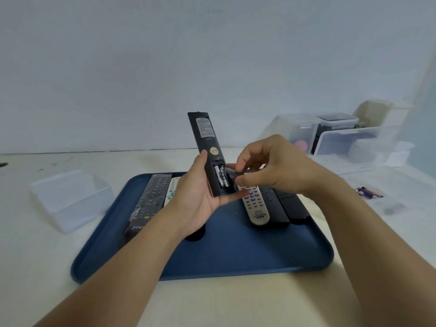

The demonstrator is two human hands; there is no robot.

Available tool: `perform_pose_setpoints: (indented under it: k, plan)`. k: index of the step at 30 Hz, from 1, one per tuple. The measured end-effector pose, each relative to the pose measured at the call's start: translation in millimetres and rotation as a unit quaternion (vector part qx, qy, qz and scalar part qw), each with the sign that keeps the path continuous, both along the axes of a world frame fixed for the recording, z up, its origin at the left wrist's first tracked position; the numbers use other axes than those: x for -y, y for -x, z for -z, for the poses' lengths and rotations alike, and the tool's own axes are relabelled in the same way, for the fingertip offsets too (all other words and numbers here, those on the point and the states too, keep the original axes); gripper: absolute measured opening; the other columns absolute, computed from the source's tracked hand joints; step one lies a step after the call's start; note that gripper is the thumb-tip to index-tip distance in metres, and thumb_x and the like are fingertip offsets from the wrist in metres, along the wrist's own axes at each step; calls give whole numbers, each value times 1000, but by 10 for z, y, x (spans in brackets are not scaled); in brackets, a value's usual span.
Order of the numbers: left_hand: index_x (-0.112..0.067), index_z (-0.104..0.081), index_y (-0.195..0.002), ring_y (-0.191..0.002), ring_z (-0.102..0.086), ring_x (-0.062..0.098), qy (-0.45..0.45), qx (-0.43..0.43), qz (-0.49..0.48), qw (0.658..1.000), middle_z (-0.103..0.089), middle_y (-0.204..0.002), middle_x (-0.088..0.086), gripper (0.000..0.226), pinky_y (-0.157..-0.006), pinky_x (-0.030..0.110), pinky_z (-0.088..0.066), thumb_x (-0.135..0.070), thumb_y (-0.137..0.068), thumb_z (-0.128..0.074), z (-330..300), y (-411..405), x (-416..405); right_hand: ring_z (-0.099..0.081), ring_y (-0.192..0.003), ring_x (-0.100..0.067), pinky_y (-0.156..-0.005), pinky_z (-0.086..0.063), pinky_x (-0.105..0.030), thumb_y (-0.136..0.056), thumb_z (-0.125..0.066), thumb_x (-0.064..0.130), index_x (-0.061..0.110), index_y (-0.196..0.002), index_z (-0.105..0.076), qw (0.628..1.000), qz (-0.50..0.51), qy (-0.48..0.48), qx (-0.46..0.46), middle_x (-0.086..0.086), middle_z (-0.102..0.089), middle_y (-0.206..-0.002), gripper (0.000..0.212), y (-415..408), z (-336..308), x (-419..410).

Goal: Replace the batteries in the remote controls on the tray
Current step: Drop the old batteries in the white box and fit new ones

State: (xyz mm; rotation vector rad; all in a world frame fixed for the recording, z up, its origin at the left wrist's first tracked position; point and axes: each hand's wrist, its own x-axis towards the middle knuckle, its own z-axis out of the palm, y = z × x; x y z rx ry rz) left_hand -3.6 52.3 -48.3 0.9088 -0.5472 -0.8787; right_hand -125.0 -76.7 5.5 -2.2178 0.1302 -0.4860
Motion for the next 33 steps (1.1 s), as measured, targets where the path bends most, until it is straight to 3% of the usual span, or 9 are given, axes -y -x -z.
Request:
perform_pose_setpoints:
  k: [3,8,10,15,19,24,27,31,33]
  plan:
    - [-10,-51,-138,-109,-70,33,9,0,0,1000,-65,-128,24,54,-89,56,-58,-50,-107,-30,-3,11,0,-61,-61,-10,-62,-51,-22,-71,-87,4,5,-79,-73,998,38,-10,48,-8,-75,-74,17,-109,83,-57]
    - [-9,-40,-143,-112,-69,36,34,-24,-37,998,-48,-144,32,45,-86,55,-58,-39,-109,-37,8,-9,21,-70,-59,-16,-51,-53,-24,-70,-89,14,14,-74,-73,988,117,-4,97,-2,-74,-71,16,-255,227,-159]
    - [-10,-44,-135,-111,-70,35,35,-24,-43,998,-50,-141,32,36,-78,49,-60,-34,-109,-38,4,-11,14,-71,-61,-18,-48,-51,-23,-71,-88,16,15,-75,-74,985,136,-11,110,0,-74,-72,14,-287,266,-213]
    - [-16,-45,-119,-91,-75,25,40,-8,-53,998,-61,-122,20,14,-66,41,-60,-21,-109,-36,-11,12,-21,-72,-65,-17,-62,-61,-31,-74,-84,16,16,-81,-79,984,132,-6,122,1,-75,-74,9,-334,306,-293]
    - [-18,-45,-128,-84,-76,24,43,-20,-58,997,-60,-121,19,22,-63,38,-60,-27,-109,-37,-18,4,-21,-65,-65,-6,-63,-48,-13,-74,-85,16,18,-92,-81,985,115,55,118,11,-74,-80,18,-312,297,-320]
    - [-4,-45,-141,-87,-73,28,11,-55,-54,997,-69,-107,17,53,-57,34,-58,-44,-107,-36,-45,-36,-58,-62,-78,-6,-70,-44,-10,-67,-92,16,20,-115,-76,989,35,130,57,7,-65,-102,51,-285,273,-262]
    - [-10,-51,-141,-95,-72,28,-10,-40,-41,998,-71,-114,11,55,-66,37,-59,-49,-107,-30,-53,-32,-64,-64,-82,-13,-70,-47,-14,-65,-92,12,17,-111,-77,991,32,115,66,8,-63,-102,49,-289,275,-243]
    - [-8,-51,-140,-66,-69,20,-15,-51,-48,997,-73,-96,12,54,-53,32,-56,-48,-108,-32,-43,-6,-64,-59,-81,-10,-76,-49,-23,-63,-93,16,17,-110,-79,989,42,118,78,13,-62,-95,49,-287,290,-230]
    - [-8,-51,-140,-63,-68,20,-17,-54,-52,997,-71,-100,15,53,-54,33,-57,-45,-109,-32,-35,-5,-57,-60,-83,-13,-80,-51,-32,-65,-92,19,18,-111,-78,986,46,137,87,12,-63,-95,48,-296,307,-233]
